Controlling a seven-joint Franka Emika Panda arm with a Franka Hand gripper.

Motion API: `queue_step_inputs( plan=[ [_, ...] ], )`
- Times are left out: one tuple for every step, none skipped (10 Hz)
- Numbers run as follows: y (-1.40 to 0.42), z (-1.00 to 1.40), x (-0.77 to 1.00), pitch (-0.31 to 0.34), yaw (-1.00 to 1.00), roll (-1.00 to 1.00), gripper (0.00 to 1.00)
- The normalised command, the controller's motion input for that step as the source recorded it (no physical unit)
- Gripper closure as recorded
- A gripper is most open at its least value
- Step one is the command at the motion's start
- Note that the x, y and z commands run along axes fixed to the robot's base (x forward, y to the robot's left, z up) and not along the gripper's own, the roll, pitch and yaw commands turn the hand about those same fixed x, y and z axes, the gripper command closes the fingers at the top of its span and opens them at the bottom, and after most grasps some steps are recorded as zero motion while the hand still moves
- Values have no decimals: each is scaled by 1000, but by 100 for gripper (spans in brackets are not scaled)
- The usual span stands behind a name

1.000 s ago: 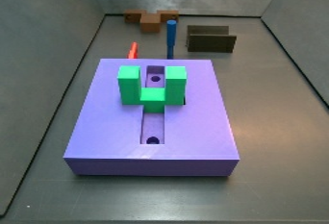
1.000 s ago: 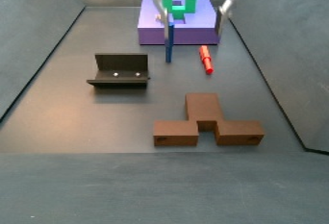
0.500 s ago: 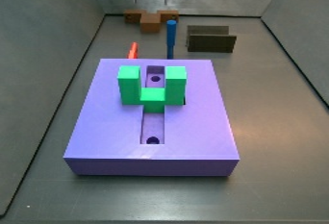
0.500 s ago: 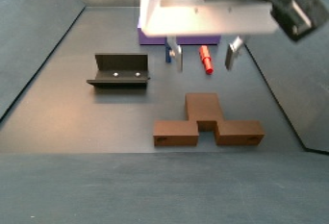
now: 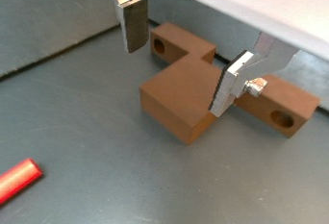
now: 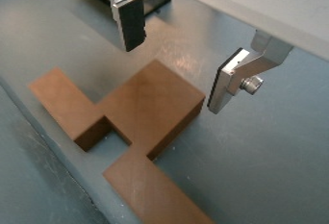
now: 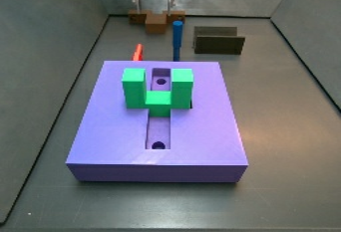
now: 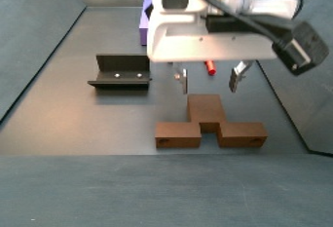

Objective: Pick up the brown object. Move up. Place the brown object on the fixture. Regrasp the brown object. Move to above the board. Insert the brown object.
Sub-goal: Pick up the brown object.

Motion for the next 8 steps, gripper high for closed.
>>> queue_step_inputs(
  plan=[
    [0,-309,6,0,-134,-137,0],
    [0,-294,0,-16,-137,-147,0],
    [0,-269,0,-11,-117,-146,0],
    [0,-269,3,-10,-100,-153,0],
    [26,-320,20,-14,-57,-150,0],
    [83,-320,69,-13,-34,-184,0],
    [151,-300,77,-26,0,-234,0],
    [223,-246,51,-29,0,-279,0]
  ],
)
